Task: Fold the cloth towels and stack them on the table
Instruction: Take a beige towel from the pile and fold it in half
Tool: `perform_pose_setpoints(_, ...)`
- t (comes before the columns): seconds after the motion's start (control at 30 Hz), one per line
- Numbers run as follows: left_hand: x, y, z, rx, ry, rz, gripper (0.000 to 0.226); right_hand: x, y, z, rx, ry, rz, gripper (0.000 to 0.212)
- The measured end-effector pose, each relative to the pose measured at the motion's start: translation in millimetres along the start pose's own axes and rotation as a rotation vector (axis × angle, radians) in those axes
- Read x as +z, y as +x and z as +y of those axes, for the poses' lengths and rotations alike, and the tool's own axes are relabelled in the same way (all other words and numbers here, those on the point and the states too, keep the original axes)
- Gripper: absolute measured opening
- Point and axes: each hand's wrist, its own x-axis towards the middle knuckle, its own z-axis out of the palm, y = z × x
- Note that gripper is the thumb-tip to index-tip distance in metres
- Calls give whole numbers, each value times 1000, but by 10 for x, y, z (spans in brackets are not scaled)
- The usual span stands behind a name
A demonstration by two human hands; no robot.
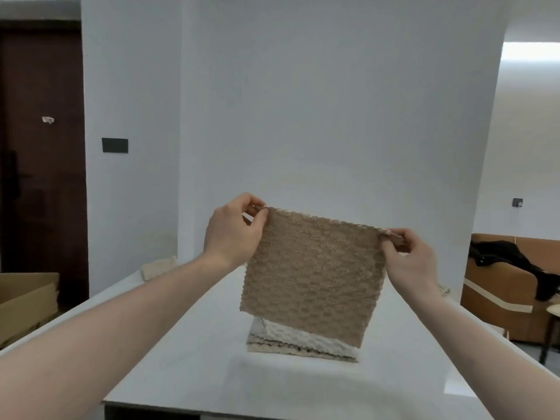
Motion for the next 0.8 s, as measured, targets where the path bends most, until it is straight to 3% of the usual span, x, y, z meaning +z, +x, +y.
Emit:
perform_pose_setpoints(0.3, -531, -434, 135, -21, 9, -80, 11, -244, -497, -265, 3, 64, -71, 5)
perform_pose_setpoints(0.63, -211, -826, -379, -348, 12, -405, 13, -193, -717, 178, 180, -82, -238, 5)
perform_pose_setpoints(0.8, 164, -889, -635, -513, -31, -448, 12, -41, -712, 549, 260, -159, -273, 4)
